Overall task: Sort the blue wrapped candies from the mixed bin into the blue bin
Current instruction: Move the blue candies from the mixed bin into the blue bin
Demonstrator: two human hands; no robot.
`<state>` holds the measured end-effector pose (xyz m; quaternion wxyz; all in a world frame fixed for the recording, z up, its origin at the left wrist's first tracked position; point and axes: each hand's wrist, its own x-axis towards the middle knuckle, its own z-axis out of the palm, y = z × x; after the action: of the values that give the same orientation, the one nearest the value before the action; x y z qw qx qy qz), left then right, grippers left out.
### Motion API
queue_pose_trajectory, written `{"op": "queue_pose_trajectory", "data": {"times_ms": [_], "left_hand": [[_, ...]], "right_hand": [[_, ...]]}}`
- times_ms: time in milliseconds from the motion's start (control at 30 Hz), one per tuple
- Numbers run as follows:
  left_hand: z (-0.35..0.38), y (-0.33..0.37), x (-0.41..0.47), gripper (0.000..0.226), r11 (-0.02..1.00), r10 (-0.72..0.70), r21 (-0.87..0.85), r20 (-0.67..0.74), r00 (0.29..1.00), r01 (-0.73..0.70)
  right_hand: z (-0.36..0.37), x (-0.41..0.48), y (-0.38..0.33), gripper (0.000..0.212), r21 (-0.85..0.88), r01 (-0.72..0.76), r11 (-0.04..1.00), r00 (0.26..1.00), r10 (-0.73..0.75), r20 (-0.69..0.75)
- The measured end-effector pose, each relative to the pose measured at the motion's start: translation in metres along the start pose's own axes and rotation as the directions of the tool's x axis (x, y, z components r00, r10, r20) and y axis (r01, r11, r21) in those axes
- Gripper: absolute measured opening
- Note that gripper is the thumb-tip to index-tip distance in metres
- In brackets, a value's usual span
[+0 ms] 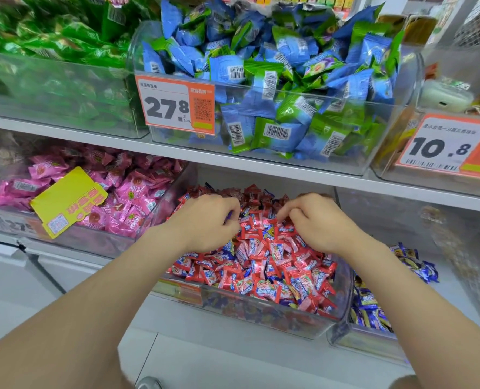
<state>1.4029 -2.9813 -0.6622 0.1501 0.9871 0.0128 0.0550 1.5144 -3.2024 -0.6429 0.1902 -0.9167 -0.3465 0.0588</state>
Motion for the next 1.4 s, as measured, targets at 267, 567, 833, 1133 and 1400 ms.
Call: {"op": "queue_pose_trajectory", "data": {"times_ms": [267,567,833,1133,1400], "left_hand": [[0.011,0.0,0.003,0.042,0.946,-0.037,0.325,0.077,0.996,0.01],[0.008,-0.006,0.002,0.021,0.999,-0.027,-0.045,-0.051,0.998,0.024],[0.011,-0.002,0.014,0.015,0.994,-0.007,-0.109,-0.175,0.985,-0.012],[0.019,0.01,0.037,0.036,0.98,-0.133,0.136,-0.104,0.986,0.147],[0.029,0.013,0.047,0.046,0.95,-0.247,0.168,-0.111,0.963,0.263]], "right_hand": [[0.016,0.008,-0.018,0.052,-0.392,0.019,0.92,0.993,0.029,0.116],[0.016,0.01,-0.016,0.043,-0.32,0.106,0.941,0.986,-0.058,0.157],[0.001,0.003,0.0,0.013,-0.087,0.016,0.996,0.998,-0.011,0.055],[-0.006,-0.009,0.012,0.011,0.184,0.002,0.983,1.0,-0.005,0.018],[0.006,-0.004,0.013,0.038,-0.198,0.019,0.98,0.987,-0.05,-0.152]]}}
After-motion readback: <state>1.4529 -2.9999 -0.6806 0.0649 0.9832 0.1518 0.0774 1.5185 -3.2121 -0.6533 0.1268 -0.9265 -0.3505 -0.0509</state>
